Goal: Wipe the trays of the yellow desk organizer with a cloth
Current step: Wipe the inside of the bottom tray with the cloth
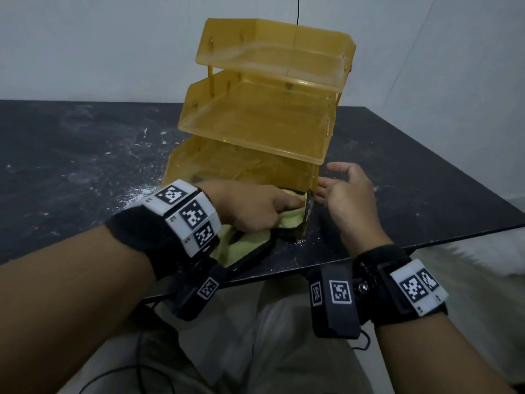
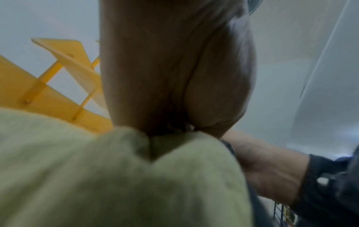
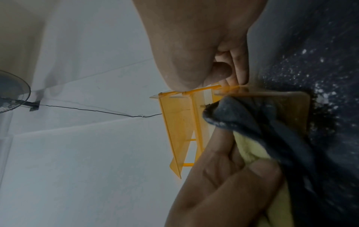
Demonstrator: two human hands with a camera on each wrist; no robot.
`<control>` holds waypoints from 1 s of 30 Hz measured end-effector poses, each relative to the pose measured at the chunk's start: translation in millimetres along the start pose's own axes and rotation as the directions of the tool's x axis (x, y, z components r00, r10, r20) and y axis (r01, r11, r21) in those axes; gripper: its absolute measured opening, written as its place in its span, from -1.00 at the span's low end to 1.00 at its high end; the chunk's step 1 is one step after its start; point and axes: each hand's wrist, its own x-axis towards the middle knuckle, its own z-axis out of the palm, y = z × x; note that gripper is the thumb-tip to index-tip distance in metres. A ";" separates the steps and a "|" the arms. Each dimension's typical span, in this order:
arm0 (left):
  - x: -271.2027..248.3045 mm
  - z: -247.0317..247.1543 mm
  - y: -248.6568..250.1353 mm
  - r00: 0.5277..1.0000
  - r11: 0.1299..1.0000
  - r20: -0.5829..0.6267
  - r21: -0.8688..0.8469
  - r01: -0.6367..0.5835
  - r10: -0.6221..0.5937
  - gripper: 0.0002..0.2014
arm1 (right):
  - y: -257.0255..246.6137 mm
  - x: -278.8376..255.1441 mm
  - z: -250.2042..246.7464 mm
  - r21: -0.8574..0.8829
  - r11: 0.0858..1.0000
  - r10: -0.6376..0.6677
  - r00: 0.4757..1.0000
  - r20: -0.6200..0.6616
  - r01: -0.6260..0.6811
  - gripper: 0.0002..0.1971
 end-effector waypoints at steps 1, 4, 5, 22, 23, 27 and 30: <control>-8.4 -1.6 4.1 1.000 0.999 0.008 0.041 0.003 -0.004 -0.47 | -1.0 -0.2 -0.9 0.011 1.000 0.007 1.000 -0.002 -0.007 -0.57; -34.4 -1.5 8.3 0.995 0.999 0.093 0.009 -0.034 0.033 -0.49 | -3.2 -2.5 -4.5 0.055 0.998 0.027 0.999 0.021 -0.028 -0.53; -40.3 1.1 6.4 0.992 0.998 0.120 -0.039 -0.046 0.050 -0.49 | -3.8 -3.5 -4.6 0.064 0.997 0.033 0.999 0.036 -0.035 -0.50; 26.1 -10.0 3.2 0.970 0.976 -0.193 0.130 0.172 -0.146 -0.52 | 1.0 -11.4 6.8 -0.042 0.998 -0.051 0.999 -0.007 0.050 -0.70; 24.2 -12.2 5.0 0.977 0.972 -0.163 0.167 0.167 -0.140 -0.52 | 1.8 -11.3 5.7 -0.059 0.996 -0.071 0.997 -0.020 0.069 -0.70; -1.7 -13.3 3.9 0.990 0.946 -0.036 0.292 0.142 -0.137 -0.48 | 4.6 -11.8 5.3 -0.088 0.990 -0.116 0.992 -0.051 0.111 -0.70; -26.0 -13.7 6.0 0.994 0.961 0.025 0.259 0.092 -0.102 -0.51 | 2.1 -16.4 7.9 -0.099 0.985 -0.147 0.987 -0.059 0.140 -0.67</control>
